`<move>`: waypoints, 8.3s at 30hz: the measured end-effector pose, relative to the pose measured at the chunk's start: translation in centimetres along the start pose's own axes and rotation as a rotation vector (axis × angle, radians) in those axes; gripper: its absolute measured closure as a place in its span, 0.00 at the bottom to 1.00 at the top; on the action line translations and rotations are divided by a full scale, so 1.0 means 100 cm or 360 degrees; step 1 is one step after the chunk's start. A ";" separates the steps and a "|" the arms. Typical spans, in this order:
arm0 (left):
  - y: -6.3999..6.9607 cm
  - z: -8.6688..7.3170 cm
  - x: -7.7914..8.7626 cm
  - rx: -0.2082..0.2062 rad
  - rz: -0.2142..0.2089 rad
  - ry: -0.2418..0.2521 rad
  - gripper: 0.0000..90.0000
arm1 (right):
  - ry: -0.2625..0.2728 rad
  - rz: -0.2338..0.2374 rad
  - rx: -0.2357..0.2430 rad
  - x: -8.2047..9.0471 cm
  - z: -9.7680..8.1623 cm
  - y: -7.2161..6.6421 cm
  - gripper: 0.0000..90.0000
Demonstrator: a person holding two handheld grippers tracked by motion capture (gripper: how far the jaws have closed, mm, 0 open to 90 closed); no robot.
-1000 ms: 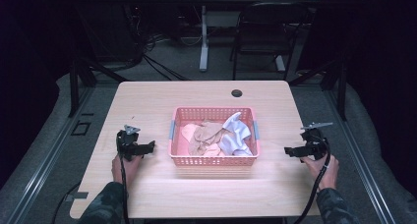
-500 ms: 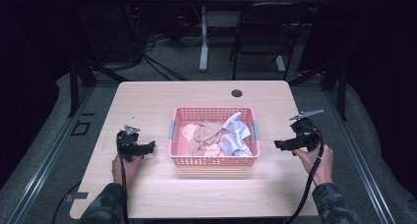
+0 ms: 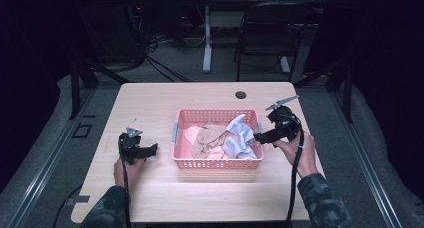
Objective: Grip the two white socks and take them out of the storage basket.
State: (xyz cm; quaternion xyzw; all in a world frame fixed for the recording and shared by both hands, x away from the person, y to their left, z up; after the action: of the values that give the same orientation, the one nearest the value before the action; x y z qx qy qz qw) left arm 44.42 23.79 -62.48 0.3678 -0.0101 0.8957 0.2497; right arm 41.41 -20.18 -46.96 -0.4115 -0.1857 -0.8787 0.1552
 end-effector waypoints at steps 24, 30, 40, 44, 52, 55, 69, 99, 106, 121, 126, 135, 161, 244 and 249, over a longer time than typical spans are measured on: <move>0.001 0.000 0.000 -0.0017 -0.0010 -0.0007 0.12 | -0.0198 0.0090 0.0014 -0.071 0.036 -0.035 0.34; 0.001 0.000 0.000 -0.0017 -0.0009 -0.0006 0.12 | -0.0275 0.0049 -0.0011 -0.086 0.034 -0.034 0.44; 0.001 0.000 0.000 -0.0016 -0.0010 -0.0006 0.12 | -0.0365 0.0040 -0.0040 -0.100 0.031 -0.032 0.58; 0.001 0.000 0.000 -0.0017 -0.0011 -0.0006 0.12 | -0.0394 0.0063 -0.0052 -0.102 0.029 -0.031 0.74; 0.001 0.000 0.000 -0.0020 -0.0014 -0.0004 0.12 | -0.0367 0.0116 -0.0091 -0.097 0.028 -0.029 0.91; 0.001 0.000 0.000 -0.0021 -0.0016 -0.0004 0.12 | -0.0314 0.0124 -0.0080 -0.090 0.030 -0.028 0.92; 0.001 0.000 0.000 -0.0024 -0.0015 -0.0005 0.12 | -0.0116 0.0206 -0.0103 -0.045 0.045 -0.016 0.92; 0.001 0.000 0.000 -0.0024 -0.0016 -0.0005 0.12 | -0.0010 0.0219 -0.0024 0.006 0.067 -0.018 0.93; 0.001 0.000 0.000 -0.0024 -0.0015 -0.0004 0.12 | 0.0034 0.0212 -0.0014 0.025 0.074 -0.015 0.93; 0.001 0.000 0.000 -0.0024 -0.0016 -0.0005 0.12 | 0.0097 0.0173 -0.0043 0.049 0.077 0.005 0.93; 0.001 0.000 0.000 -0.0024 -0.0015 -0.0005 0.12 | 0.0108 0.0156 -0.0069 0.053 0.074 0.014 0.93; 0.001 0.000 0.000 -0.0025 -0.0015 -0.0005 0.12 | 0.0117 0.0108 -0.0119 0.062 0.064 0.034 0.93; 0.001 0.000 0.000 -0.0024 -0.0013 -0.0004 0.12 | -0.0117 -0.0102 -0.0314 0.027 0.002 0.104 0.93; 0.001 0.000 0.000 -0.0025 -0.0013 -0.0004 0.12 | -0.0245 0.0169 0.0054 0.010 0.020 -0.022 0.02; 0.001 0.000 0.000 -0.0025 -0.0015 -0.0005 0.12 | -0.0310 0.0205 0.0151 -0.010 0.020 -0.051 0.05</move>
State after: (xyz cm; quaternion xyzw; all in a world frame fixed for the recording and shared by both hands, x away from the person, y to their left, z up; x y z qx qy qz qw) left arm 44.41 23.66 -62.47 0.3672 -0.0157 0.8939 0.2568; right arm 41.15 -14.66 -47.54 -0.4982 -0.2145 -0.8129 0.2120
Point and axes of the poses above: each handheld gripper's, and its own axes: x roughly backward along the jaws, z roughly out of its top, y roughly to its right, the point moved 5 cm from there along -x, roughly forward along the jaws, and after that the axes turned 14 degrees about -z, right-handed, at the moved point
